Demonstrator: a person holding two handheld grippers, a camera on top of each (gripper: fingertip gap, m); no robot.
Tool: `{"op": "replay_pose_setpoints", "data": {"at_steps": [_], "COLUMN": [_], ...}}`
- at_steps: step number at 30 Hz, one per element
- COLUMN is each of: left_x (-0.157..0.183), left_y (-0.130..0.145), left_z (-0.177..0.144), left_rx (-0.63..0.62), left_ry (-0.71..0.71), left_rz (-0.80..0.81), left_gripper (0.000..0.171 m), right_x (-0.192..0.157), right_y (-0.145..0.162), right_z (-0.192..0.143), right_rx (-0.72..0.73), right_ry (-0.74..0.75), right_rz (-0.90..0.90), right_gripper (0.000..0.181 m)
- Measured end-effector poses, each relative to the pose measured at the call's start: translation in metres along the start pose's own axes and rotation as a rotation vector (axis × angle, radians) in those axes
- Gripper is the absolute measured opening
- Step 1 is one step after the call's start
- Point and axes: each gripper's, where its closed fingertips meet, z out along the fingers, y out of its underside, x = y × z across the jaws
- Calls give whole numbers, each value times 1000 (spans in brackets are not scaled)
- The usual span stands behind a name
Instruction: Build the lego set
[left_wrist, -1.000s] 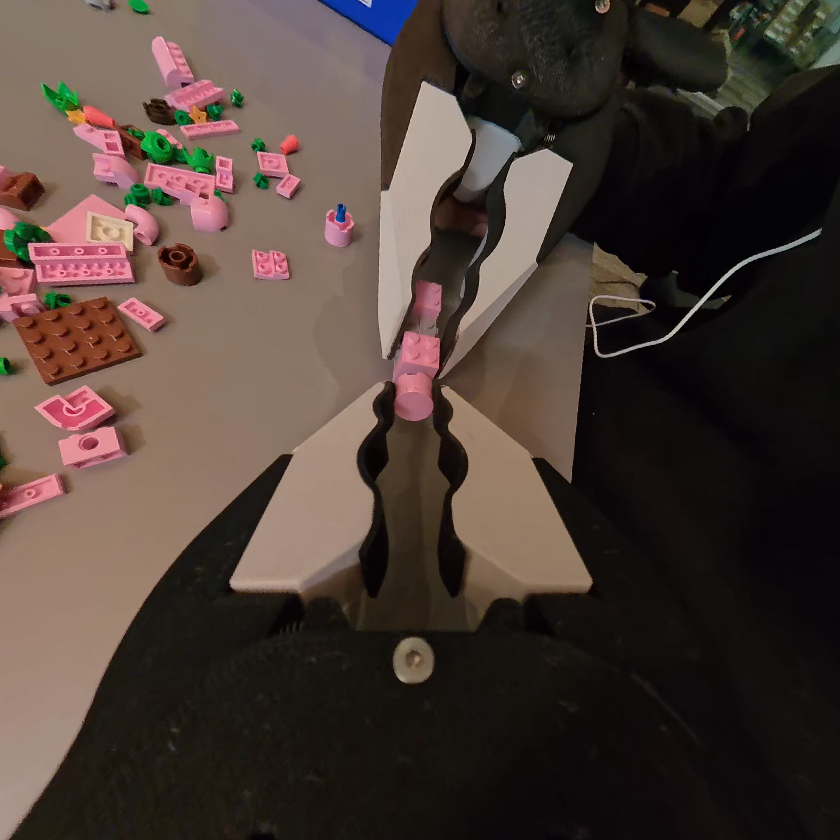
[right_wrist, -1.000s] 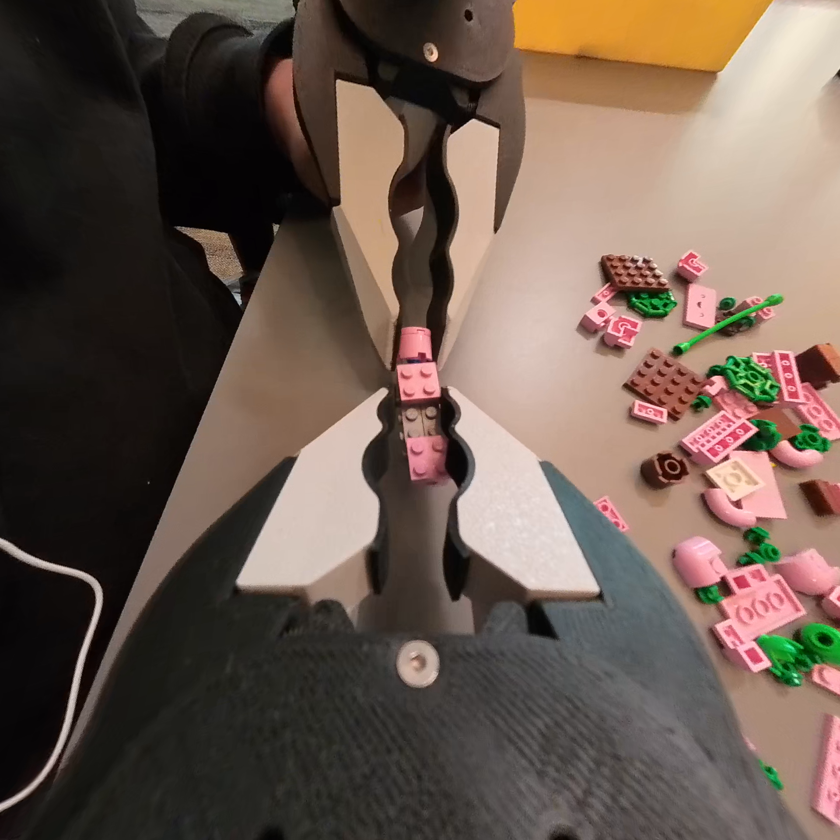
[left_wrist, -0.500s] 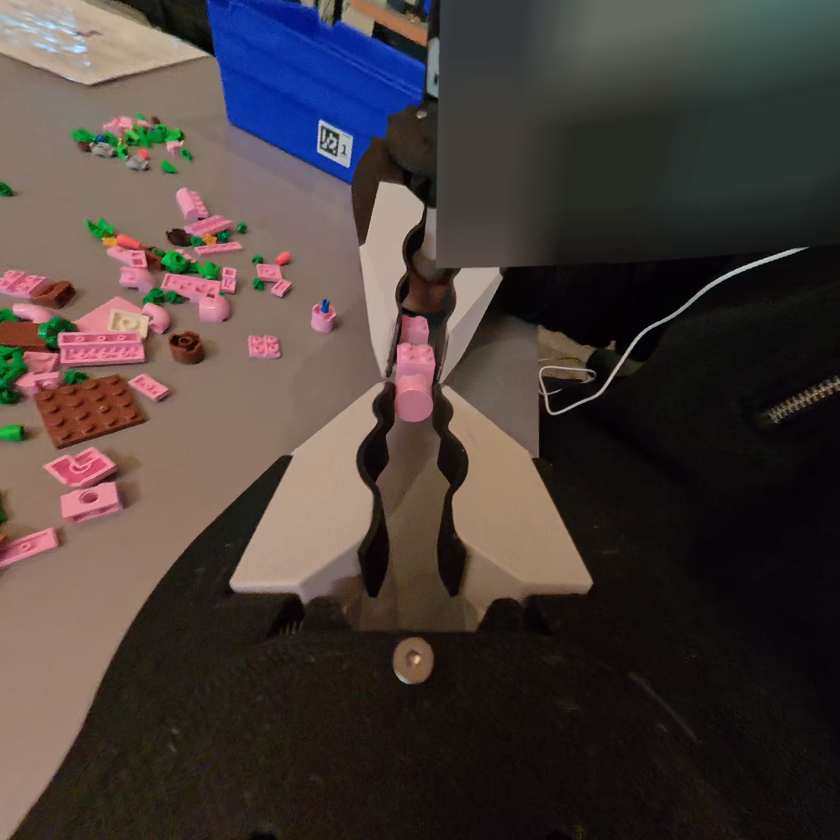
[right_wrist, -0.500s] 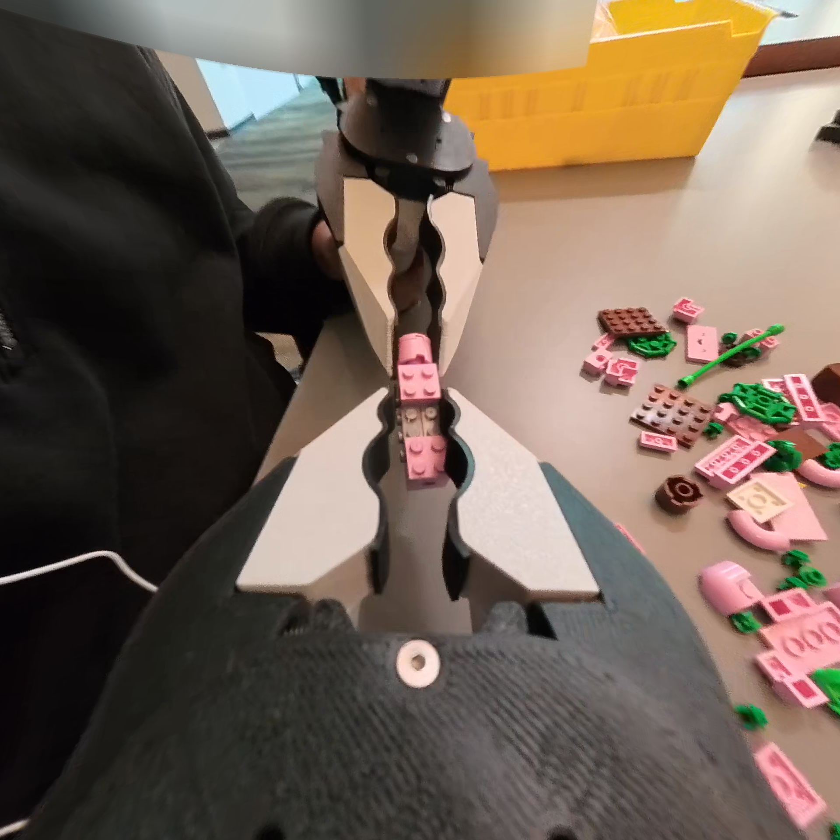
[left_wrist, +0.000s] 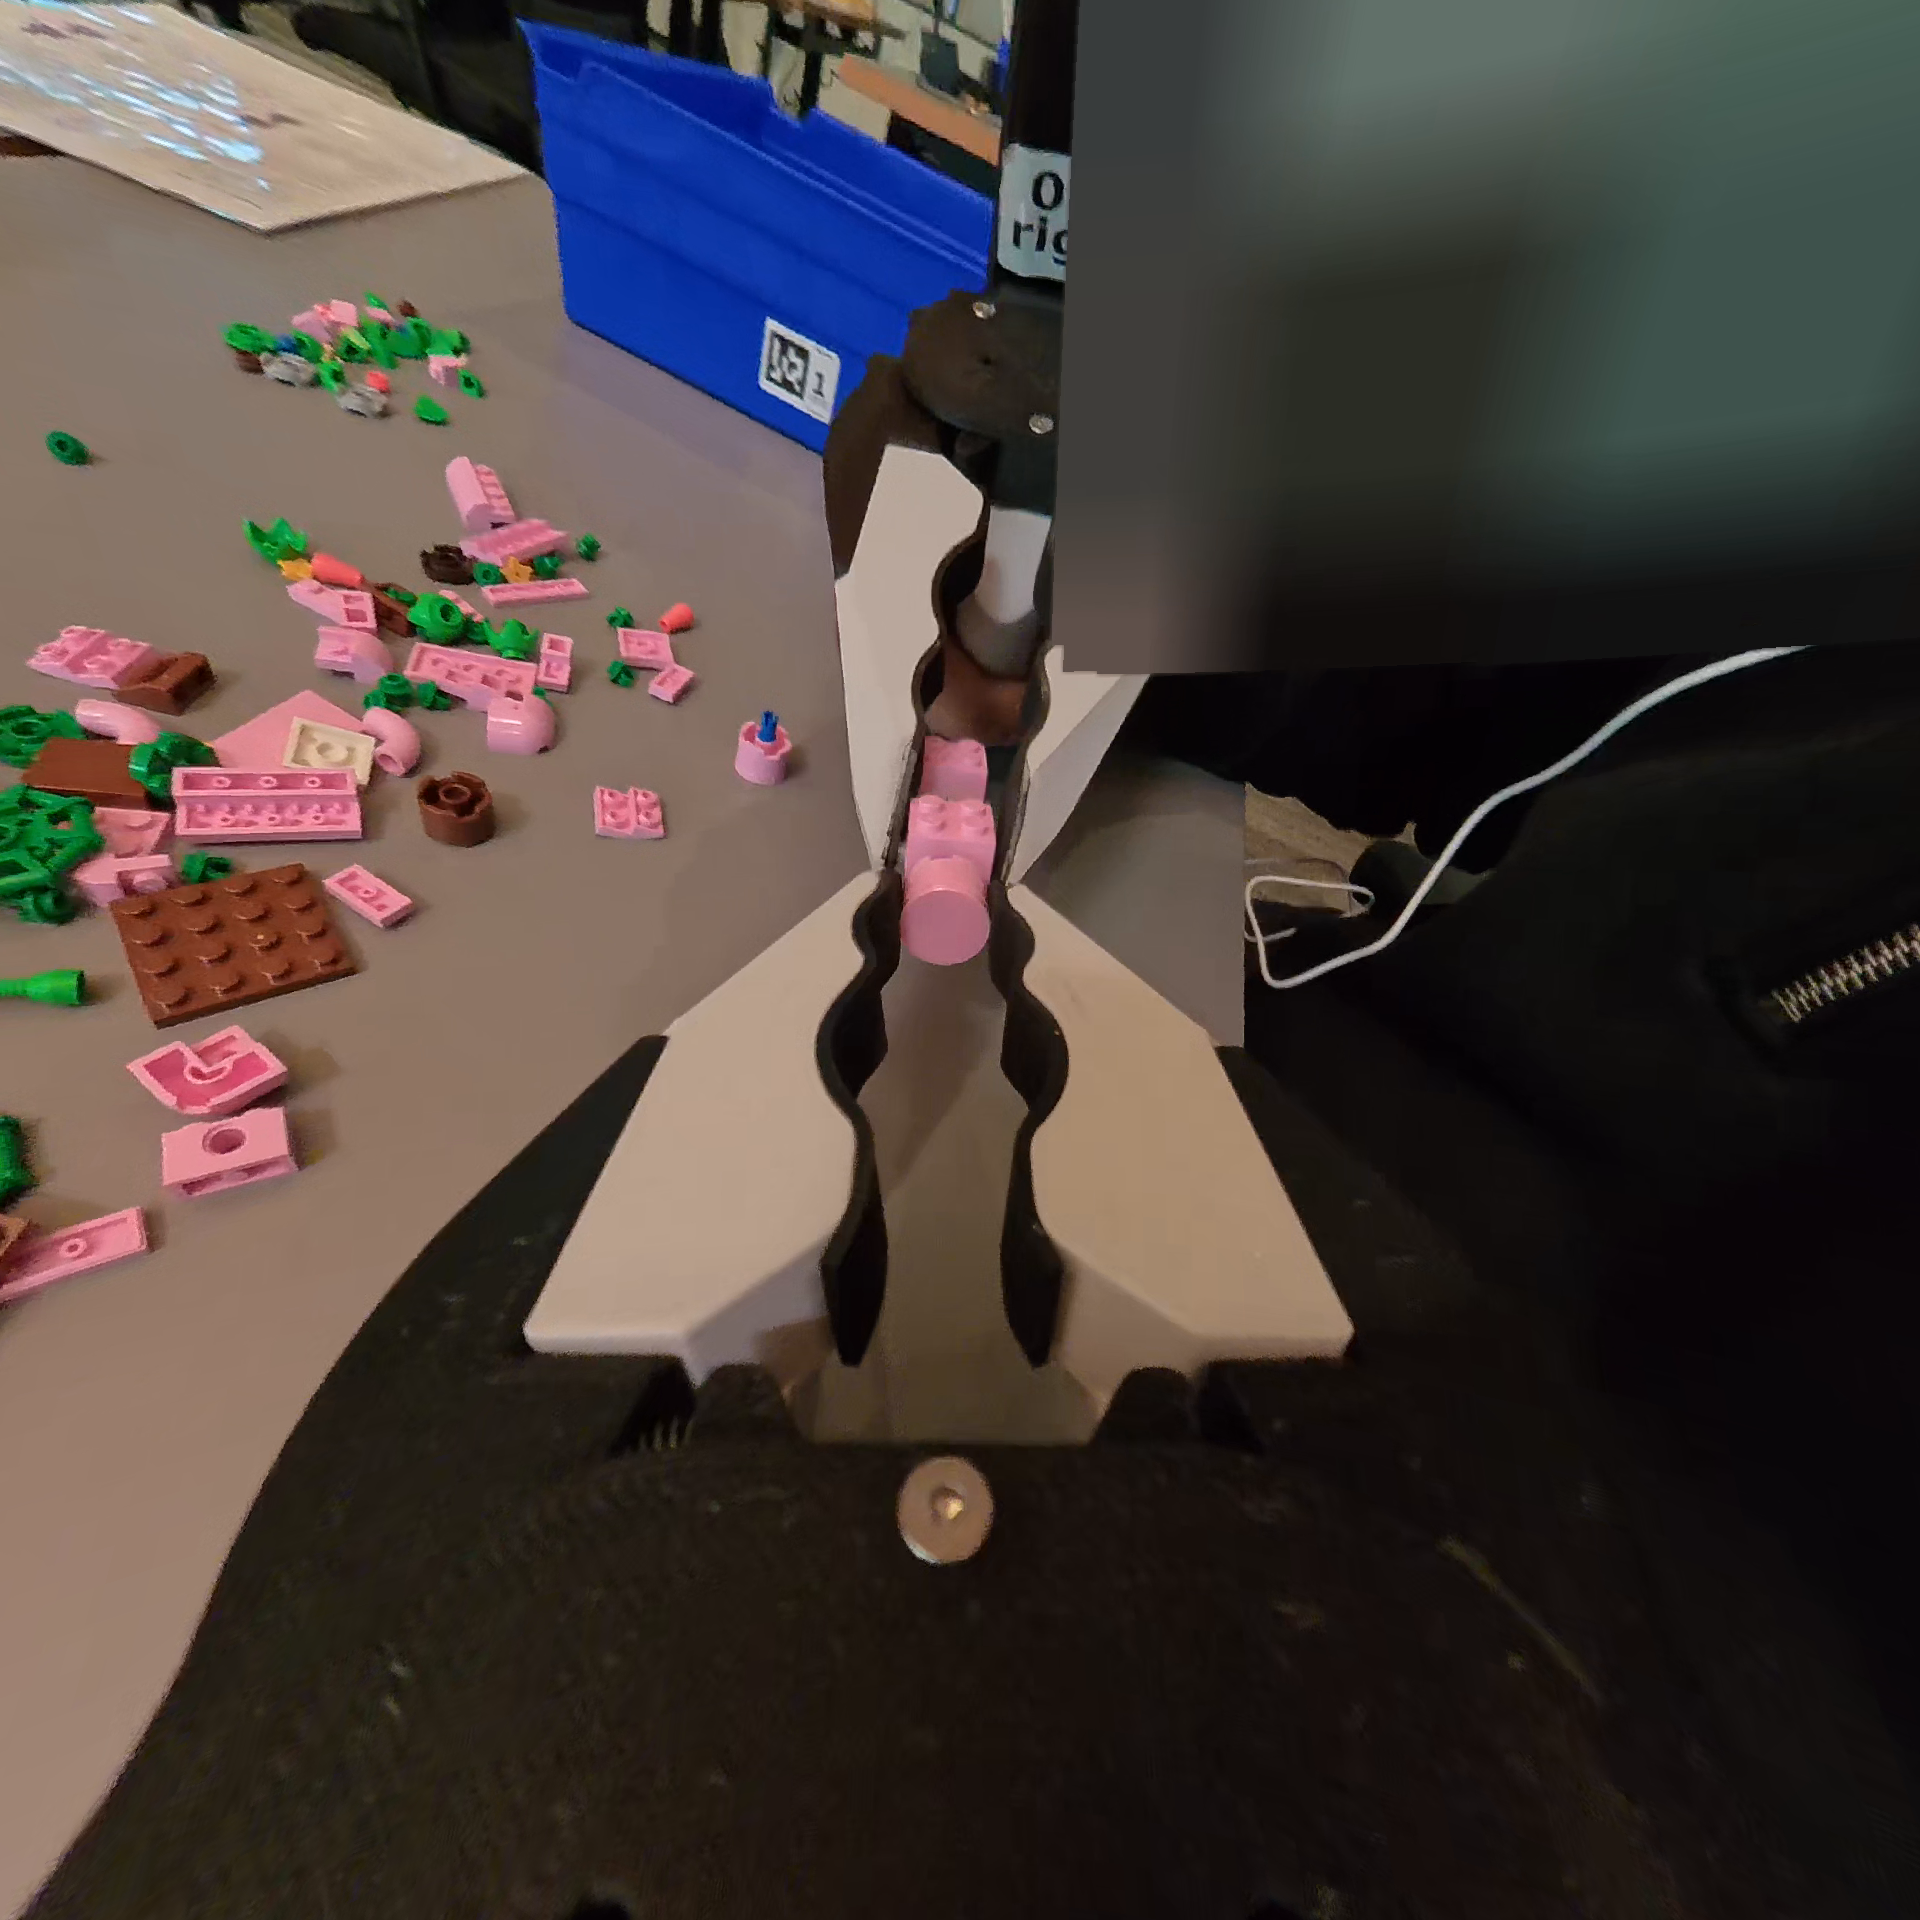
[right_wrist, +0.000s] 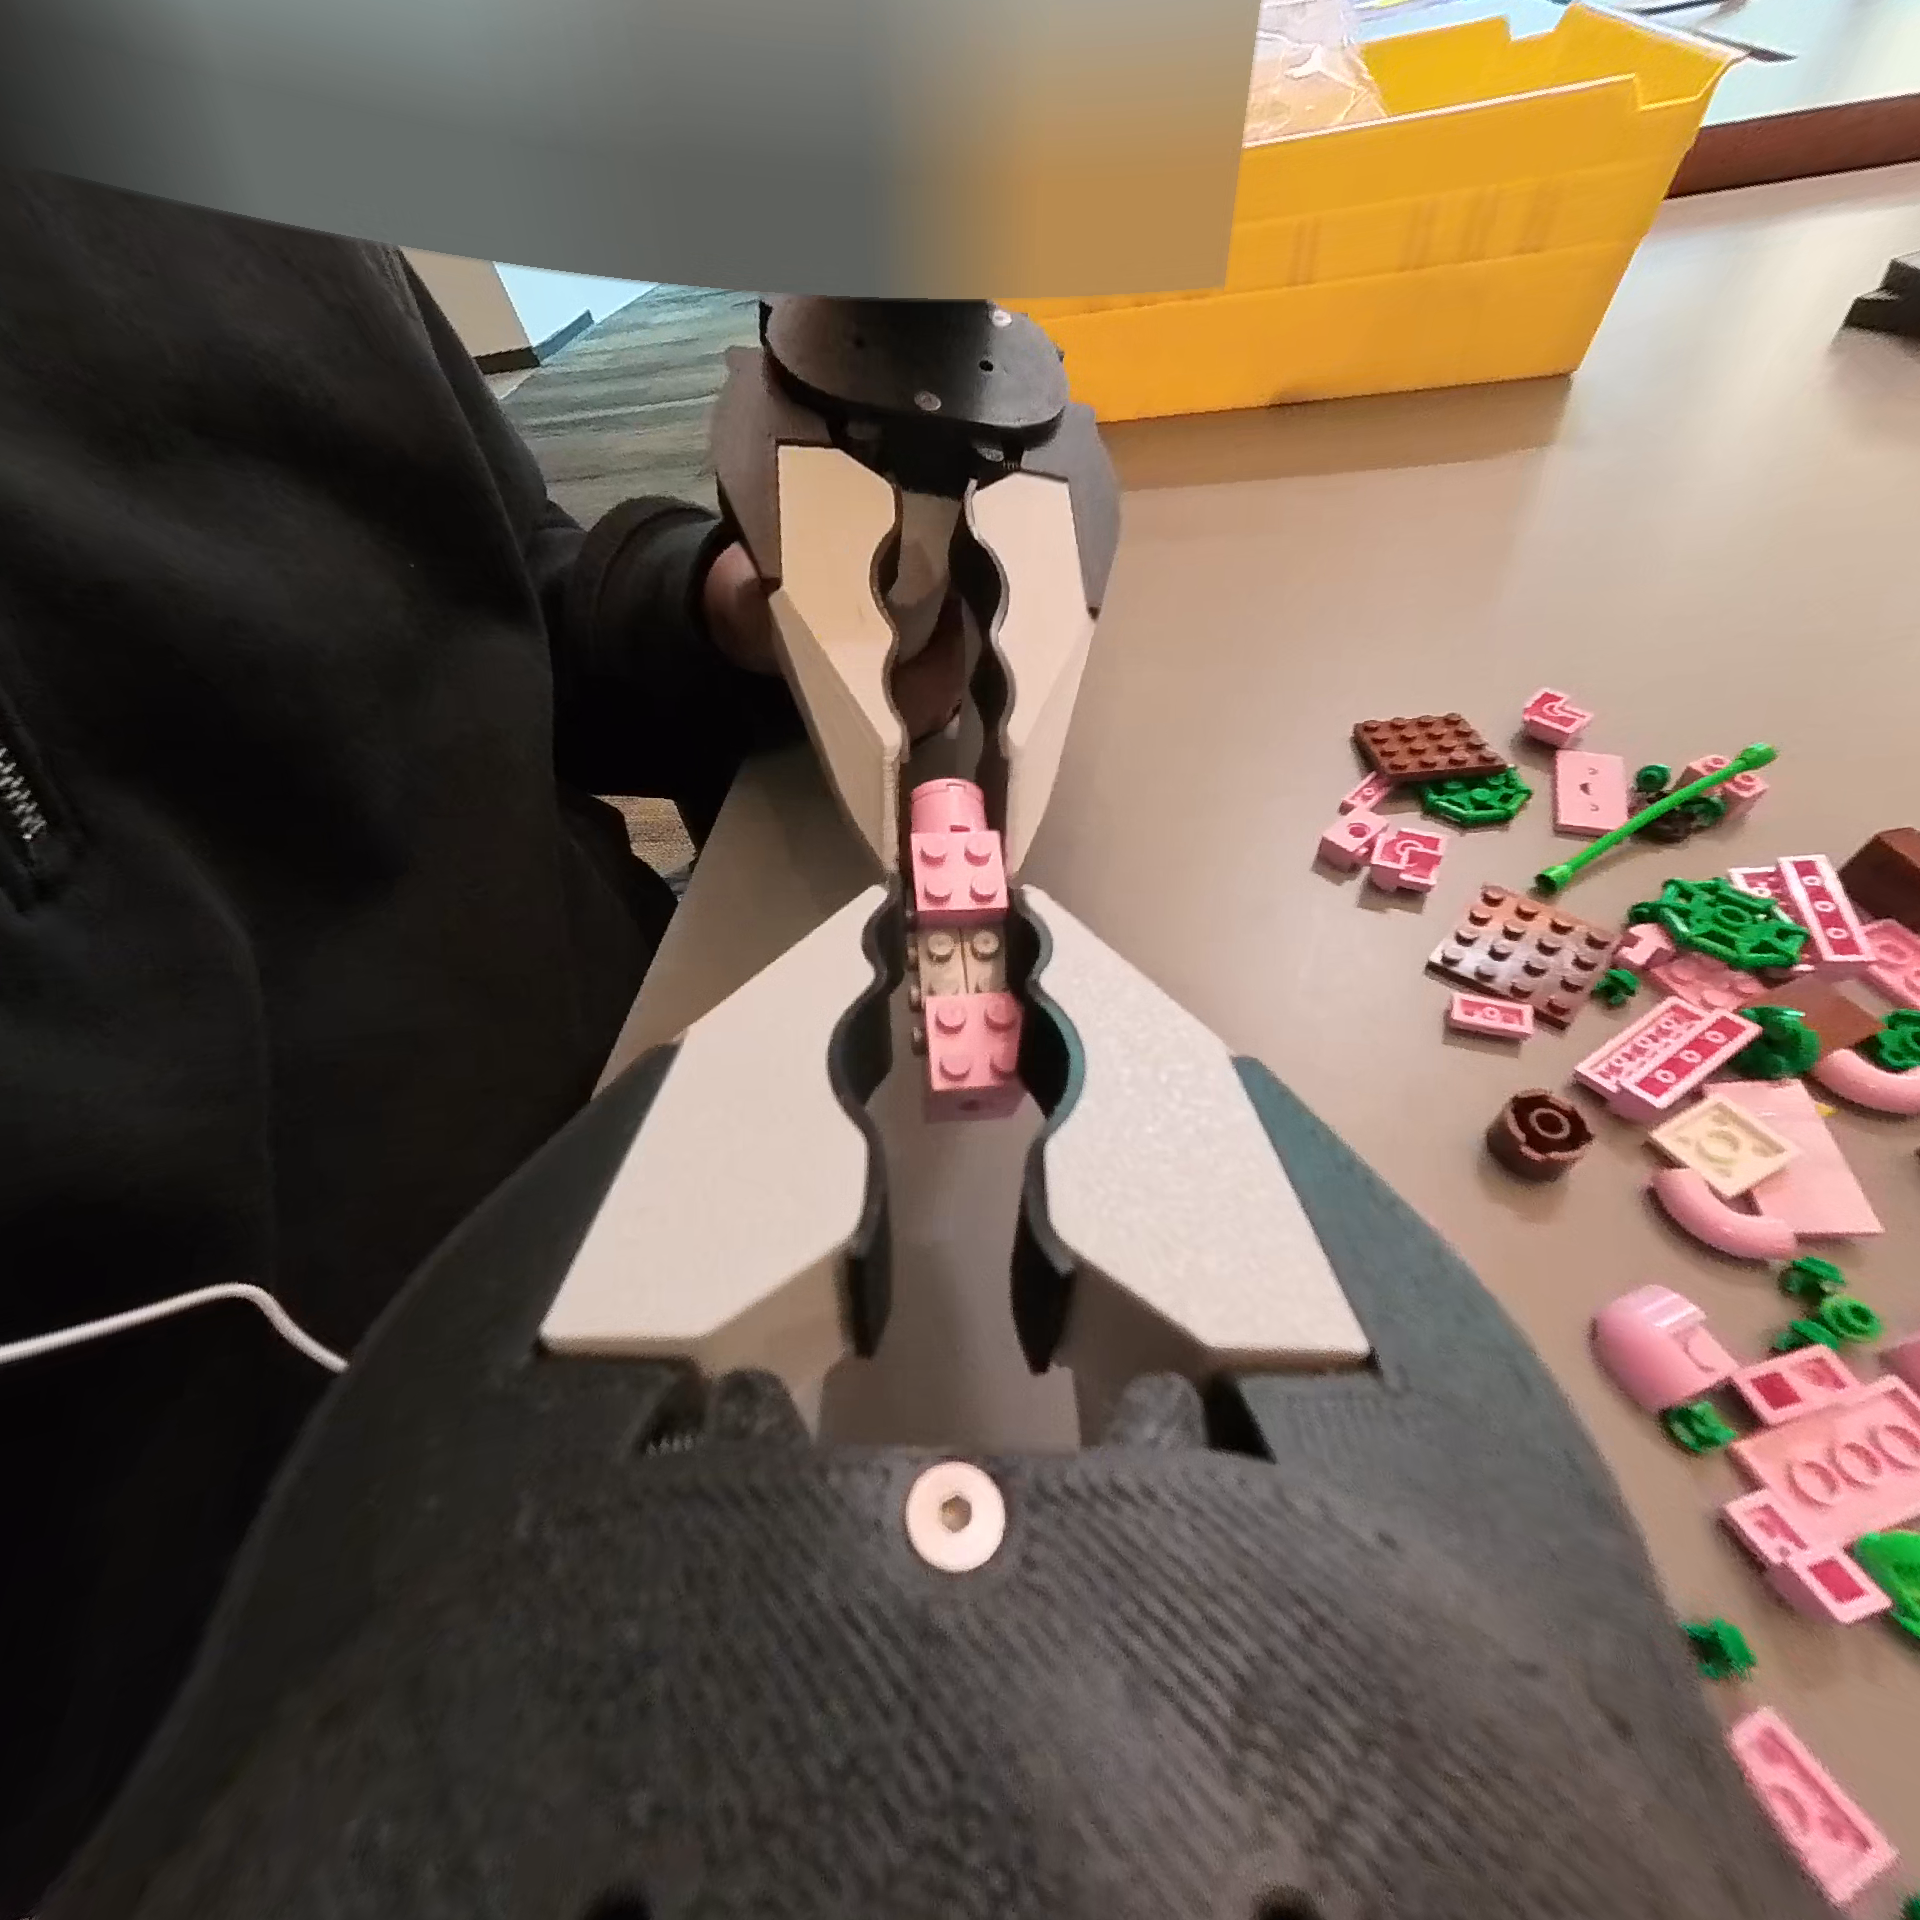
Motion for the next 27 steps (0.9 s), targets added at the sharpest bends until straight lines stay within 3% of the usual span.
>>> {"op": "replay_pose_setpoints", "data": {"at_steps": [2,4,14,27], "left_x": [-2,0,0,1], "left_y": [-3,-5,-9,-6], "left_z": [0,-3,-7,-6], "left_rx": [22,43,76,58], "left_ry": [-15,1,33,48], "left_rz": [-5,-7,-40,-60], "left_gripper": [15,33,14,14], "right_x": [3,3,3,1], "right_y": [-2,-3,-4,-4], "right_z": [-1,-2,-5,-4], "right_rx": [7,11,10,15], "right_ry": [13,26,37,33], "right_rz": [2,-7,-10,-17], "right_gripper": [17,17,17,16]}}
